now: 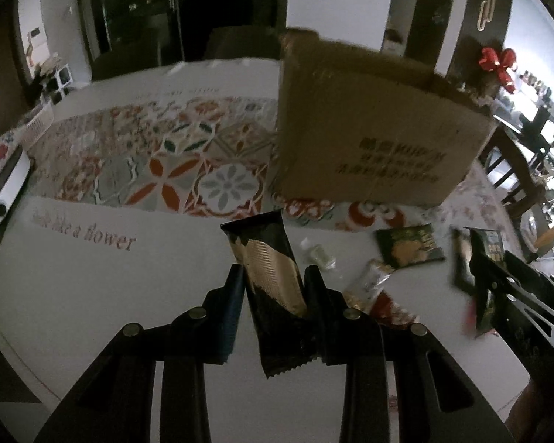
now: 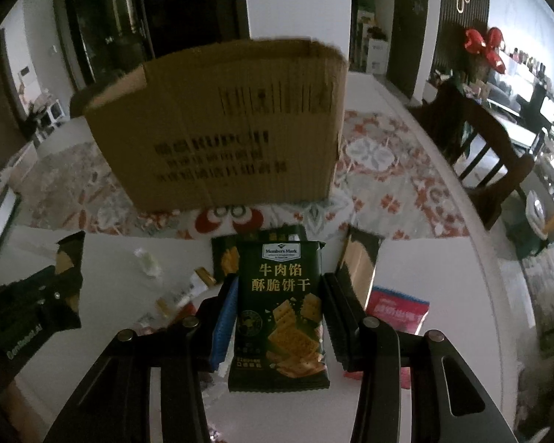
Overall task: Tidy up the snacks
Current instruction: 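Carry both packets into the cardboard box and open both tools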
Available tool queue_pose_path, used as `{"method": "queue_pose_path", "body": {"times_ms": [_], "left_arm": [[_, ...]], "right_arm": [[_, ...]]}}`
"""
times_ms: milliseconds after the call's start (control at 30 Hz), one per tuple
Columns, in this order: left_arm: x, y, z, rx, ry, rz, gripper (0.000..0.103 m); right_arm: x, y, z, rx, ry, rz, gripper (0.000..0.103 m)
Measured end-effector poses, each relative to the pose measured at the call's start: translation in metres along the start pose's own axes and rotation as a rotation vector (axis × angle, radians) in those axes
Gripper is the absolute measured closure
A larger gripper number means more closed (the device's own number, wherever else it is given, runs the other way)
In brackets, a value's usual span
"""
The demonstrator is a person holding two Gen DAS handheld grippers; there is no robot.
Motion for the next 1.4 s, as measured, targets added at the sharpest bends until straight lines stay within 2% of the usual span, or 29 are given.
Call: {"method": "queue_pose_path", "body": {"times_ms": [333, 700, 933, 1100, 1400], "left_arm": [[0.024, -0.013, 0.054, -0.075, -0.120, -0.056, 0.070], [0.066, -0.023, 0.086, -0.169, -0.209, -0.079, 0.070], [0.102, -0.031, 0.097, -0.170, -0.299, -0.122, 0.070], [0.126, -0.034, 0.097, -0.179, -0.329, -0.147, 0.070], [0.170, -0.043, 0.072, -0.200, -0.293, -0.172, 0.071]], "right_arm": [[0.022, -0.001, 0.044, 0.071, -0.082, -0.009, 0.058], [0.061, 0.000, 0.080, 0.113, -0.195, -0.007, 0.058], [0.097, -0.002, 0.085, 0.137, -0.254, -0.019, 0.058], [0.121, -0.003, 0.078, 0.162, -0.261, -0.031, 0.058], [0.160, -0.001, 0.057, 0.174, -0.247, -0.030, 0.058]]}}
Point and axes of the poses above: each gripper's, at about its wrist camera, not at the fingertips, and z roughly against the way its jaws point, y to its left, x to its top, the point moved 3 cm from there along -z, roughly the way its jaws point, and after that the axes turned 6 degrees about y, right-handed, at the moved point
